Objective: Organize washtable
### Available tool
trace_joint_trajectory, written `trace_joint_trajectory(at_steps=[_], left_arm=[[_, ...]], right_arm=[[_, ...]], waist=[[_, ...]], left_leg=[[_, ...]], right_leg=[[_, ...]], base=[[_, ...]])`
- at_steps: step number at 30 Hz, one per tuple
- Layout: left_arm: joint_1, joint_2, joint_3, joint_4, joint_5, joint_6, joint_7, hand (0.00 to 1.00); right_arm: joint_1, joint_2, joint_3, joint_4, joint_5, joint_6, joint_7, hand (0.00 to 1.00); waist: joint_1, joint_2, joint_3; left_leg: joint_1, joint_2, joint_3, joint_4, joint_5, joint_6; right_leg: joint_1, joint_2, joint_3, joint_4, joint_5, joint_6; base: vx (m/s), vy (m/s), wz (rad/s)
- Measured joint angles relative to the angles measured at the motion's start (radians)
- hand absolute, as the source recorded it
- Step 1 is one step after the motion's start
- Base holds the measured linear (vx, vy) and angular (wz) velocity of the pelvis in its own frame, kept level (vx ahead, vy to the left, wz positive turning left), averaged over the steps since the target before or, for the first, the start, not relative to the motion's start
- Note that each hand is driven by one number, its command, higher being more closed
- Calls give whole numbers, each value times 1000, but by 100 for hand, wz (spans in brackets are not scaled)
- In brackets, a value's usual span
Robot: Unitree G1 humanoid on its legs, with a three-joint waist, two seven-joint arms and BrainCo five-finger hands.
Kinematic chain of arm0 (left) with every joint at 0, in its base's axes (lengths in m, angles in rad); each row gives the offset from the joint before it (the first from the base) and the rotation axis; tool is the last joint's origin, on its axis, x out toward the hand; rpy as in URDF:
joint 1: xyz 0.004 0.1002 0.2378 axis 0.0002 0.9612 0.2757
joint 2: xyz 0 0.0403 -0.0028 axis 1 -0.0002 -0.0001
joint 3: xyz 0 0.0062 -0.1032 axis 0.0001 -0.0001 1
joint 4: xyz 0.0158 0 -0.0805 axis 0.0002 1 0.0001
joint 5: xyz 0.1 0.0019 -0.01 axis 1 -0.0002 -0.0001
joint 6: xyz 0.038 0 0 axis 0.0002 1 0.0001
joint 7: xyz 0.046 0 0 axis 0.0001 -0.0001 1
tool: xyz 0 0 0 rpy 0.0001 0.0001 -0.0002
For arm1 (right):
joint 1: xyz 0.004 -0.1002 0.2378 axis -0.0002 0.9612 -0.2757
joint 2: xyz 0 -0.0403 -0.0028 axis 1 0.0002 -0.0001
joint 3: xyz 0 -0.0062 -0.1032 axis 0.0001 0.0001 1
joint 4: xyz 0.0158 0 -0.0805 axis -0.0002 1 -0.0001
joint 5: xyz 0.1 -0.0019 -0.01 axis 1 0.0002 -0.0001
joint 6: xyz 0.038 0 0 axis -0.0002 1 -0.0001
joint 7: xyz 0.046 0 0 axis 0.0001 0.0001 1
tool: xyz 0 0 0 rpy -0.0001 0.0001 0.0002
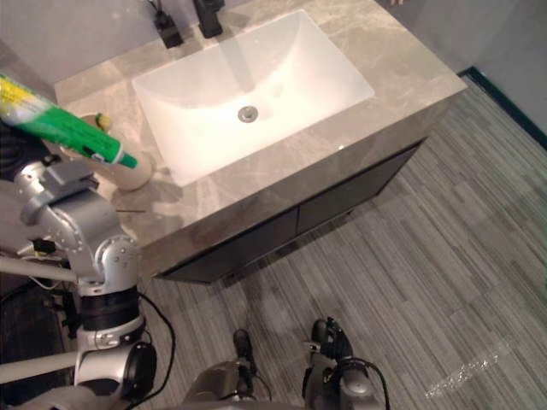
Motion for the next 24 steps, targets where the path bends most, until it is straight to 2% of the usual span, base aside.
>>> trace_joint_trajectory(at_steps=[5, 13, 17, 24], left_arm=[[-5, 13, 8, -45, -7, -5, -9, 100], [-36, 102, 100, -51, 48, -6, 59, 100], [-50, 111, 138, -53, 73, -7, 91, 100], [-50, 111, 146, -52, 131, 0, 103, 100]], right_arm=[[0, 2, 2, 2, -1, 1, 4, 0], [0, 0, 3, 2, -1, 1, 17, 0], [0, 0, 3, 2, -2, 1, 18, 0], [0, 0, 2, 2, -2, 1, 18, 0]], waist=[[2, 0, 0], [1, 2, -1], [2, 2, -1], [2, 2, -1]], left_leg=[[19, 2, -4, 7, -1, -2], [18, 3, -2, 7, -1, -2], [16, 2, -3, 7, -1, -2], [12, 4, -4, 11, -1, -2]], right_leg=[[26, 0, -4, -5, 0, 0], [26, 1, -4, -8, 5, -1], [26, 1, -5, -10, 5, -1], [24, 1, -6, -10, 6, -2]], base=[[-7, 0, 0], [-18, -1, 0], [0, 0, 0], [0, 0, 0]])
